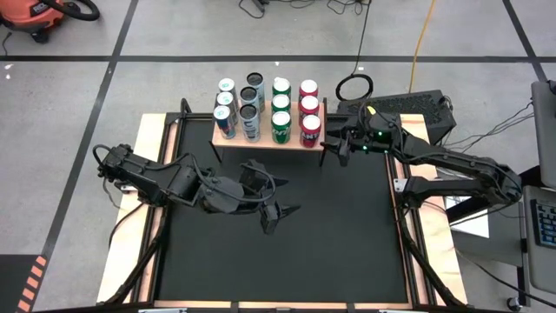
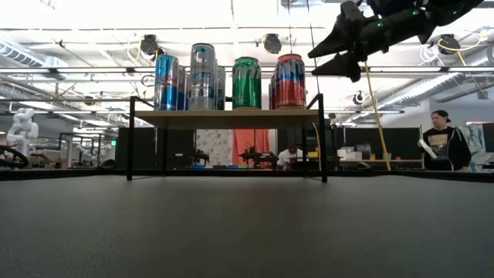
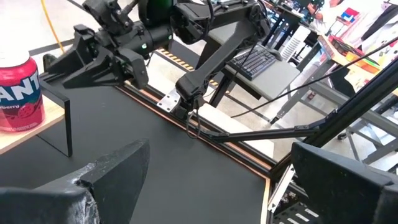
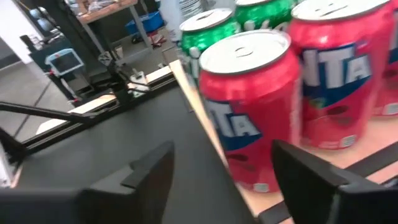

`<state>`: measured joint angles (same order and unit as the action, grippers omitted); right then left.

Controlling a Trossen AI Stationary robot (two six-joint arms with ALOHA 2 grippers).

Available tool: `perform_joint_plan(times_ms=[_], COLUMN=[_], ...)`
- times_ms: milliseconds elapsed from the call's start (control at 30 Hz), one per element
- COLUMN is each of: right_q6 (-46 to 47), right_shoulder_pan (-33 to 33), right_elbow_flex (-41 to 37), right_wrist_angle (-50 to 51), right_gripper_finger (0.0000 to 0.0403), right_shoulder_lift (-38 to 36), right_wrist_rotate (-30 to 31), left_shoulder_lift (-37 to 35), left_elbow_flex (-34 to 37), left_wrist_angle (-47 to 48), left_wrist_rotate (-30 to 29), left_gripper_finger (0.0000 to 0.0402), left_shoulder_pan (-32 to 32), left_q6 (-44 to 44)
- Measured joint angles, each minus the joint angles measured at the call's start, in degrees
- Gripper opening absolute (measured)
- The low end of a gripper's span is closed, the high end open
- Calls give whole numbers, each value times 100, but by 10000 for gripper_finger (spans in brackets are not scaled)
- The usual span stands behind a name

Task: Place canned beverage on shelf
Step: Put the orange soda can on the shelf

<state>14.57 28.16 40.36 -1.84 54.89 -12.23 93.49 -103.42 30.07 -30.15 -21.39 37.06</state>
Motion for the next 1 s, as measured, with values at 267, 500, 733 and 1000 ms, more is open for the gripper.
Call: perform_joint_plan(times_ms=[267,500,733,1000], right_q6=[211,69,-54,-74], right_shoulder_pan=[-368,-404,-402,-402], right_elbow_flex=[0,0,4,4], right_wrist_angle=[-4,-116,-524,-697], right_gripper_finger=[107,8,10,3], right_shoulder_lift=[271,545,784,886], right_wrist_rotate=[20,141,180,219], left_shoulder_lift=[0,0,0,0], left_elbow_flex=[0,0,0,0], left_wrist_angle=[1,0,2,1], left_wrist_rotate=[-2,-2,-4,-4], left_gripper_finger=[393,393,393,393], left_shoulder_pan=[1,4,4,4], left_q6=[-33,-33,-5,-1])
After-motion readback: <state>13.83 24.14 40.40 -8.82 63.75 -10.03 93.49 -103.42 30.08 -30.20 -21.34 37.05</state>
